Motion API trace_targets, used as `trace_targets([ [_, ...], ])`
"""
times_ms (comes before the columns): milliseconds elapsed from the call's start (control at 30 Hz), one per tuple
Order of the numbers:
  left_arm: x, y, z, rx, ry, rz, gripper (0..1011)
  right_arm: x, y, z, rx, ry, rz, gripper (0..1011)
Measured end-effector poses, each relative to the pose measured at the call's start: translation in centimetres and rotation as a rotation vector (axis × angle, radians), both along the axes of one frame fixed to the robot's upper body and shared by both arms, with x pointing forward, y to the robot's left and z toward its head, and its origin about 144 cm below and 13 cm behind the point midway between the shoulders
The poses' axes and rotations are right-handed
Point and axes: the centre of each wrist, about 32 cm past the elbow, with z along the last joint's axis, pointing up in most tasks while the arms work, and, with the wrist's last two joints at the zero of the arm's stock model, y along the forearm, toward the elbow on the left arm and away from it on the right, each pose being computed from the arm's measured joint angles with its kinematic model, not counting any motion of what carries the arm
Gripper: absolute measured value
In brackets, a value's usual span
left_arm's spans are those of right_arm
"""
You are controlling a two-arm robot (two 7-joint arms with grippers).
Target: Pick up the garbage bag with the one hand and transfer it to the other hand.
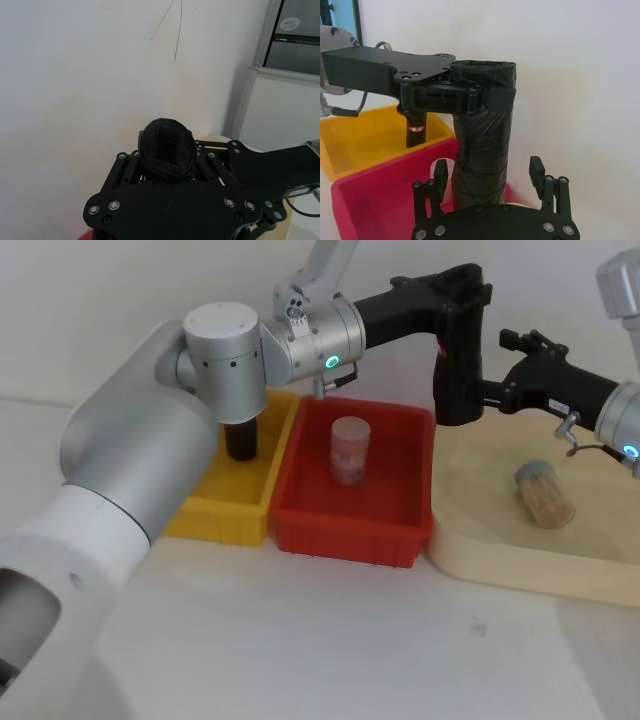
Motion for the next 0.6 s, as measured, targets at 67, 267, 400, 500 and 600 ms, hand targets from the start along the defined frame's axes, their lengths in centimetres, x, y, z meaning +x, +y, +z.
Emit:
trace_targets([
  [67,0.0,0.0,0.0,0.000,0.000,0.000,363,0.2,0.2,0.1,-0.004,0.000,-0.002,1000],
  [267,0.0,0.0,0.0,0.000,0.000,0.000,363,0.7,0.7,0.4,-0.015,0.002,-0.003,1000],
  [400,0.0,0.0,0.0,0.000,0.000,0.000,363,0.9,1.0,0.6,-0.019,0.006,0.004,1000],
  [500,0.0,0.0,0.0,0.000,0.000,0.000,363,1.2,1.2,0.7,-0.022,0.010,0.010,1000],
  [600,0.0,0.0,0.0,0.000,0.000,0.000,363,1.4,1.4,0.7,-0.026,0.017,0.016,1000],
])
